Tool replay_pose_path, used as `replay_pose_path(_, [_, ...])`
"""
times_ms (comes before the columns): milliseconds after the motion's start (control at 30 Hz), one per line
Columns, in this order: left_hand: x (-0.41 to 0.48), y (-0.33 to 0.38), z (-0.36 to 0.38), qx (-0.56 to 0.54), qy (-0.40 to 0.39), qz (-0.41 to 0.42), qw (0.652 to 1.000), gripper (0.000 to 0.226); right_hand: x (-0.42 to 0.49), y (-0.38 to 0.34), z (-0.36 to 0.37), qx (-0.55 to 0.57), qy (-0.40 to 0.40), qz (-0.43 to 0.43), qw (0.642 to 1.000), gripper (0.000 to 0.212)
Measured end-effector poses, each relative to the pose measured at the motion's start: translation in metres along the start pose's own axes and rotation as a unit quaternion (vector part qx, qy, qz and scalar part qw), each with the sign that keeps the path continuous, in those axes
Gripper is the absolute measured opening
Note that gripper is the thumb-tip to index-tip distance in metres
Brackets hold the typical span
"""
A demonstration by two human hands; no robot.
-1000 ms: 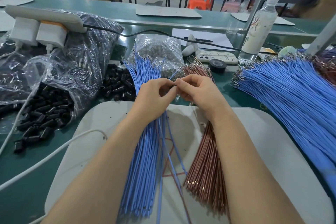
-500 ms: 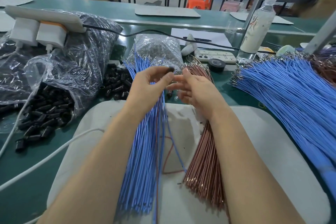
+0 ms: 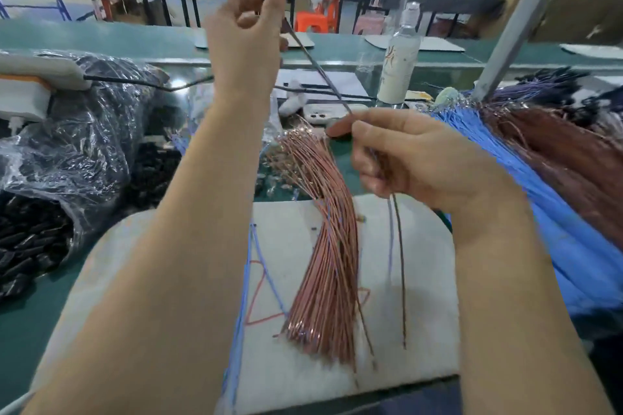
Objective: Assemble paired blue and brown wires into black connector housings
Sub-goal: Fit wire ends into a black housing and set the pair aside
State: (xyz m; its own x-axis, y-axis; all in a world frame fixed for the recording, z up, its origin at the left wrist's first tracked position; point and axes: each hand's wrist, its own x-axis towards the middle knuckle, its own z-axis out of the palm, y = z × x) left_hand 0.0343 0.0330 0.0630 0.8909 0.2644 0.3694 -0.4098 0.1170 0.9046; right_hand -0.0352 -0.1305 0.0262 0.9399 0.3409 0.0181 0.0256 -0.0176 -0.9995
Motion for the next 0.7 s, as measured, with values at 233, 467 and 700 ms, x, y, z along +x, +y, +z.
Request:
replay_pose_path(233, [-0.034,-0.064,0.106,-0.010,-0.176,-0.254,0.951,0.022,-0.024,0.048,-0.053,-0.247,0.329,0.110,0.905,0.009])
replay_pose_path(467, [-0.077,-0.147,0.120,0.168,-0.214,-0.330,0.904,0.025,-0.012,0.112,-0.055,-0.489,0.366,0.196,0.767,0.028])
replay_pose_path(700, [-0.079,-0.140,0.119,0.132,-0.168,-0.323,0.922,0.027,-0.010,0.114,-0.058,-0.476,0.366,0.182,0.778,0.021])
